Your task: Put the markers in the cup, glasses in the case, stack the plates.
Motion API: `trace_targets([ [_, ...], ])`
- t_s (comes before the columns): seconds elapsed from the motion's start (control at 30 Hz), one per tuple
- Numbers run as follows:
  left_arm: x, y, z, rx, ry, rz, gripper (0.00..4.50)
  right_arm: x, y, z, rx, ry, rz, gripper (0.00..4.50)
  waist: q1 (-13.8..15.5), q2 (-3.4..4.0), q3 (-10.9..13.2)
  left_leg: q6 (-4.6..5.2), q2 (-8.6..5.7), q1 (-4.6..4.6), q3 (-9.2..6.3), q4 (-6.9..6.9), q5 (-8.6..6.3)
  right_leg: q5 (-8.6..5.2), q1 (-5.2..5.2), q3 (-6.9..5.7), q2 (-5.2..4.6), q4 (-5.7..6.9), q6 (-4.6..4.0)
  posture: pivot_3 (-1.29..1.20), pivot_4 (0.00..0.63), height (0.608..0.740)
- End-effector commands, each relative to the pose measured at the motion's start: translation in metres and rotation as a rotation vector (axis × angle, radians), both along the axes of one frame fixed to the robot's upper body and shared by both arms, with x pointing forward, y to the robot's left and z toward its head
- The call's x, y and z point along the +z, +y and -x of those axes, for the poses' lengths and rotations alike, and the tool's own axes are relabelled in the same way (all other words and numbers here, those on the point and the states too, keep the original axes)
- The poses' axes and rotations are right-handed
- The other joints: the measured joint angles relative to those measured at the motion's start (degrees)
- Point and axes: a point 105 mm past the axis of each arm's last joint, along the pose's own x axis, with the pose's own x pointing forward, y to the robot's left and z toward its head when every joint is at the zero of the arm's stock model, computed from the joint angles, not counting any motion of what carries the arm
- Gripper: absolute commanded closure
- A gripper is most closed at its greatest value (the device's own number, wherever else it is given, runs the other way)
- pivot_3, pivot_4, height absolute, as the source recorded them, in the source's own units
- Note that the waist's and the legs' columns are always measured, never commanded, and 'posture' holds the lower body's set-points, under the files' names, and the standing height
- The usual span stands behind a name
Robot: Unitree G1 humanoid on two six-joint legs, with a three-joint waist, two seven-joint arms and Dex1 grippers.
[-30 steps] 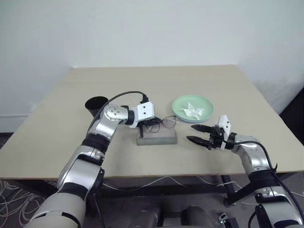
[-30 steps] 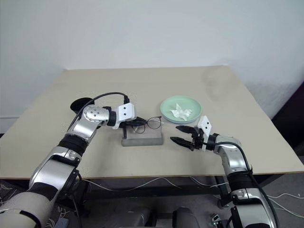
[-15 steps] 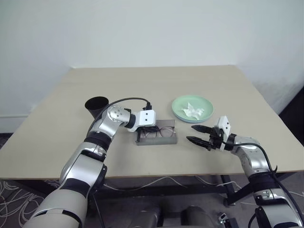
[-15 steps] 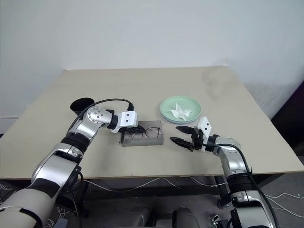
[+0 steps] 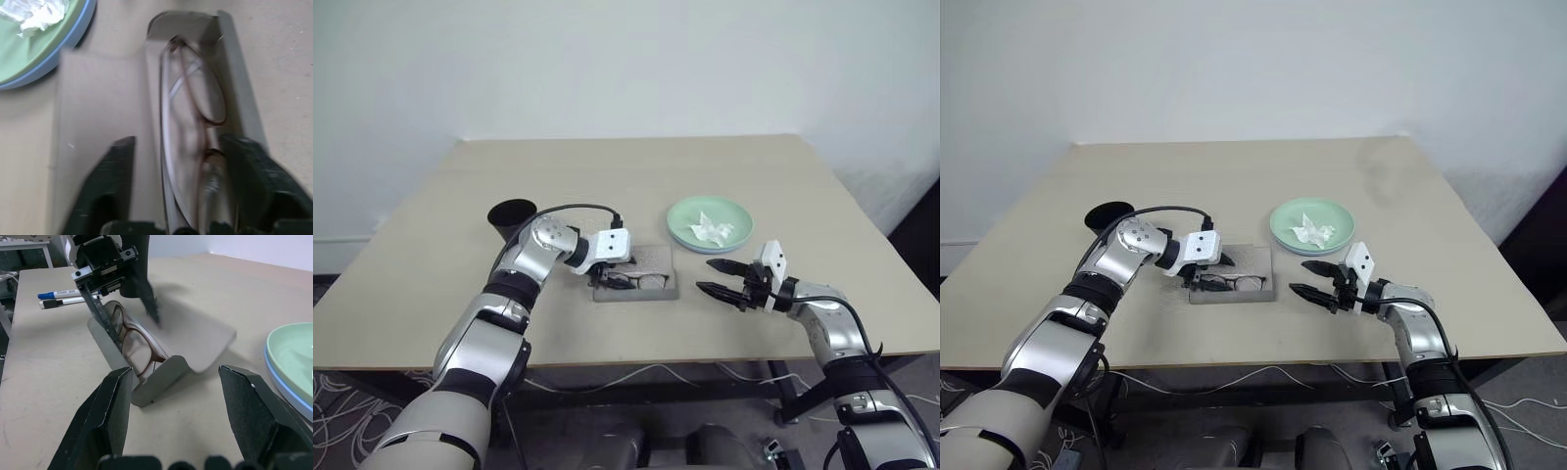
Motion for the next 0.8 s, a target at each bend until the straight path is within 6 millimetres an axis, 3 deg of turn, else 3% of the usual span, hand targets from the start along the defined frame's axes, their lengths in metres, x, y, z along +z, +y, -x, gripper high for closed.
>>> trace_targets([
  [0.03, 0.019, -0.008, -0.007, 0.005, -0.055, 0.065, 1.30, 0.015, 0.005, -0.004, 0.013, -0.064, -0.010, 1.45, 0.0, 0.00, 0.0, 0.00, 0.00, 0.00, 0.00, 0.01, 0.00, 0.00, 0.00, 0.00, 0.00, 0.00, 0.00, 0.00, 0.000, 0.738],
  [0.43, 0.061, -0.014, -0.041, 0.180, -0.251, 0.227, 1.30, 0.016, 0.008, -0.006, 0.022, -0.070, -0.012, 1.45, 0.0, -0.06, 0.0, 0.00, 0.00, -0.01, -0.01, 0.04, 0.00, 0.01, 0.00, -0.03, 0.00, 0.00, 0.02, 0.00, 0.000, 0.738],
  [0.53, 0.067, -0.011, -0.047, 0.212, -0.293, 0.248, 2.09, 0.016, 0.009, -0.006, 0.022, -0.072, -0.013, 1.45, 0.0, -0.07, 0.0, 0.00, 0.00, 0.00, -0.01, 0.04, 0.00, 0.01, 0.00, -0.02, 0.02, 0.02, 0.02, 0.00, 0.000, 0.738],
  [0.73, 0.070, -0.001, -0.063, 0.308, -0.434, 0.181, 4.24, 0.020, 0.008, -0.006, 0.021, -0.087, -0.022, 1.45, 0.0, -0.10, 0.0, 0.00, 0.00, 0.00, -0.01, 0.06, 0.00, 0.02, 0.01, -0.03, 0.02, 0.02, 0.03, 0.00, 0.000, 0.738],
  [0.8, 0.068, 0.003, -0.068, 0.339, -0.471, 0.144, 4.47, 0.022, 0.009, -0.006, 0.019, -0.093, -0.028, 1.45, 0.0, -0.11, 0.0, 0.00, 0.00, 0.00, 0.00, 0.08, 0.00, 0.02, 0.03, -0.04, 0.02, 0.03, 0.03, 0.00, 0.000, 0.738],
])
